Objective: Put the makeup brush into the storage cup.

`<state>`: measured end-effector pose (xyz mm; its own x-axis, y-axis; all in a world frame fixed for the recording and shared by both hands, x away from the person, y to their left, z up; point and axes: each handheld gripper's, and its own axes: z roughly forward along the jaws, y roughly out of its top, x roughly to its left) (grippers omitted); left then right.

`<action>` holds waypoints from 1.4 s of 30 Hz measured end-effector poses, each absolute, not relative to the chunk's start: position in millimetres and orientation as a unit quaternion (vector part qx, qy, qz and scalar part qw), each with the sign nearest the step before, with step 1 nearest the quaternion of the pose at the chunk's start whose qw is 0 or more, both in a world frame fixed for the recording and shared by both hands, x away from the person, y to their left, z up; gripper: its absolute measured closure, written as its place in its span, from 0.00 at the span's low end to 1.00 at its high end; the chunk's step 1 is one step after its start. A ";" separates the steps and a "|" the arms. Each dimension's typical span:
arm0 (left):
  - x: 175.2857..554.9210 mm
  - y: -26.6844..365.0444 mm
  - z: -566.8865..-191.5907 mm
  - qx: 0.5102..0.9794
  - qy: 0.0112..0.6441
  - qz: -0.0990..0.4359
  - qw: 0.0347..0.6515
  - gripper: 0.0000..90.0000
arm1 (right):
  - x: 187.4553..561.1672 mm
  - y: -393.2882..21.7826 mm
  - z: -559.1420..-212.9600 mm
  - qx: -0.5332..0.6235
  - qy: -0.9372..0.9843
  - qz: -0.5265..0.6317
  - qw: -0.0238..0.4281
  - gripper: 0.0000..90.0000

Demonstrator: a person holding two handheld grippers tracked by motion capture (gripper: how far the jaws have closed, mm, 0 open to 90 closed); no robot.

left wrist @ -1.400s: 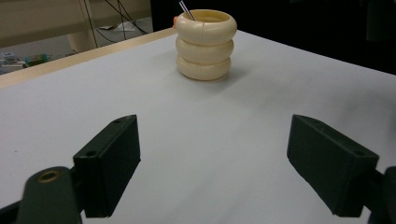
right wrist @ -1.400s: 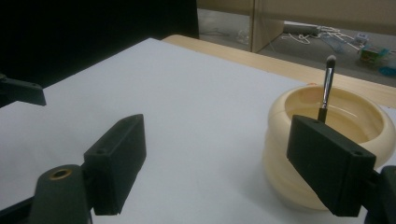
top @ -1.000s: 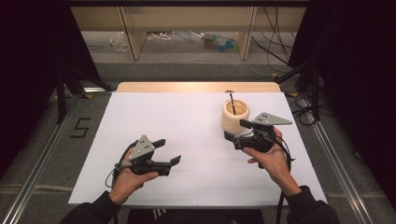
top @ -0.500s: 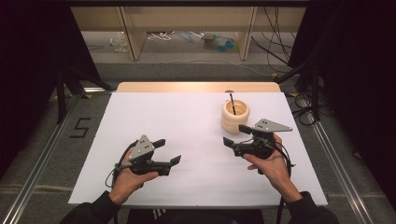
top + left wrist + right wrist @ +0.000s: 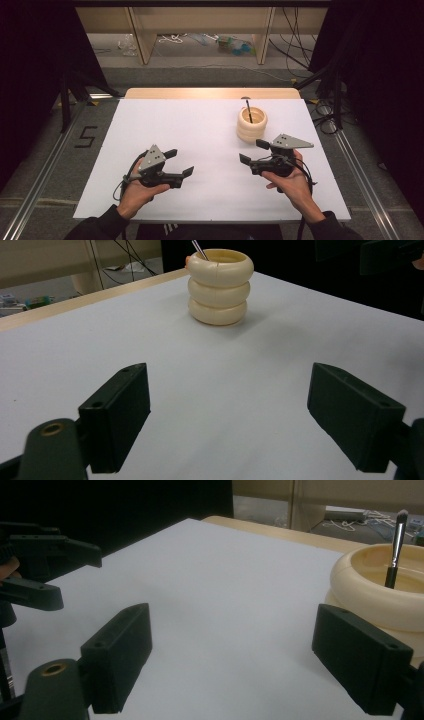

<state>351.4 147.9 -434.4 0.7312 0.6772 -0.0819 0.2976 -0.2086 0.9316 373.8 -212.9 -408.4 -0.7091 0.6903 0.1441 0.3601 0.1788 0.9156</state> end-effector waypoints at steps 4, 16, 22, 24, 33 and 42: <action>351.4 147.9 -434.2 0.758 0.319 0.178 0.540 0.19 | 369.9 -214.6 -410.6 0.350 0.757 0.529 0.158 0.19; 350.6 147.5 -434.1 0.759 0.318 0.178 0.540 0.19 | 355.3 -217.6 -418.4 0.347 0.763 0.524 0.150 0.19; 350.3 147.4 -434.1 0.758 0.315 0.176 0.543 0.19 | 350.9 -219.9 -421.8 0.347 0.760 0.529 0.149 0.19; 350.0 146.7 -434.4 0.758 0.317 0.174 0.544 0.19 | 350.5 -220.9 -423.3 0.345 0.762 0.528 0.148 0.19; 349.8 147.1 -434.0 0.758 0.318 0.176 0.541 0.19 | 348.3 -220.6 -427.0 0.346 0.762 0.528 0.145 0.19; 350.5 147.4 -434.0 0.759 0.317 0.178 0.540 0.19 | 346.7 -222.2 -426.7 0.343 0.769 0.517 0.152 0.19</action>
<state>350.5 147.4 -434.0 0.7354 0.6738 -0.0717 0.2881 -0.2151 0.9331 346.7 -222.2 -426.7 -0.7181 0.6854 0.1208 0.3706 0.2297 0.8999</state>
